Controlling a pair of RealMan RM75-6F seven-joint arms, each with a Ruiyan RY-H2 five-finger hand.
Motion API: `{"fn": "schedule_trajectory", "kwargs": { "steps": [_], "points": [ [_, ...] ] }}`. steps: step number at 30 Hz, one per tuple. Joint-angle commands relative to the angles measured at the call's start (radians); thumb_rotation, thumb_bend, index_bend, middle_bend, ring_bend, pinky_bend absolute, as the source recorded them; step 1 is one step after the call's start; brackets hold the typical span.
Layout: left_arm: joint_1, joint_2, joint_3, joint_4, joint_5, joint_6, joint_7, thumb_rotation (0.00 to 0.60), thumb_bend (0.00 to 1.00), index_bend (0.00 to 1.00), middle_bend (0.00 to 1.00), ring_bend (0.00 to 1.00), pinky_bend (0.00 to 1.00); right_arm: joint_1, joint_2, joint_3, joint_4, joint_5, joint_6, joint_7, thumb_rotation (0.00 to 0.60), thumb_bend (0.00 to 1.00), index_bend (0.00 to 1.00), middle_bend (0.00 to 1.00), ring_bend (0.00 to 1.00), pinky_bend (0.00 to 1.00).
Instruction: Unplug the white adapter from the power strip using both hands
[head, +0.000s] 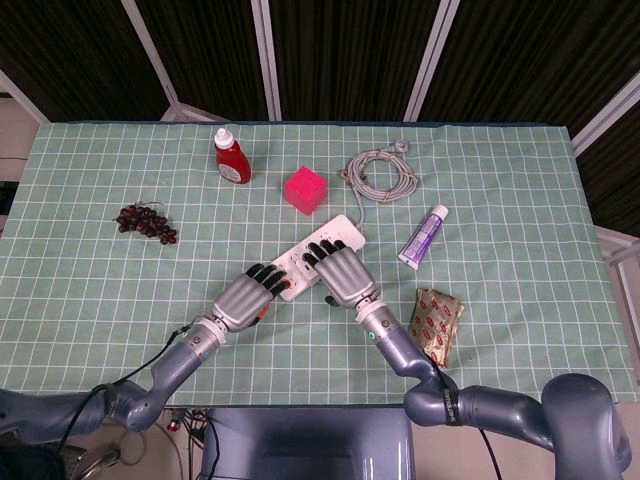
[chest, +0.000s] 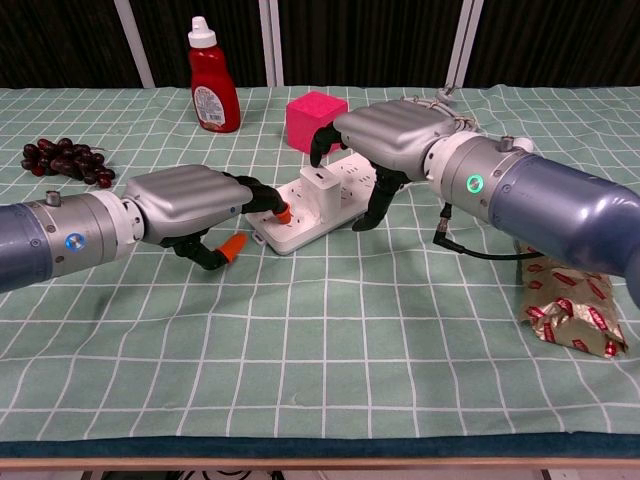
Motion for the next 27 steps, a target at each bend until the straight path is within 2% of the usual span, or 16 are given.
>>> {"fn": "schedule_trajectory", "kwargs": {
  "steps": [1, 27],
  "points": [
    [-0.001, 0.0, 0.001, 0.006, 0.006, -0.002, -0.011, 0.6, 0.64, 0.22, 0.16, 0.08, 0.16, 0.013, -0.024, 0.007, 0.033, 0.008, -0.004, 0.009, 0.6, 0.16, 0.29, 0.23, 0.23, 0.32],
    [-0.002, 0.001, 0.01, 0.047, 0.039, -0.005, -0.082, 0.6, 0.64, 0.22, 0.16, 0.08, 0.16, 0.062, -0.102, 0.031, 0.146, 0.021, 0.006, 0.022, 0.6, 0.17, 0.29, 0.24, 0.23, 0.34]
  ]
}}
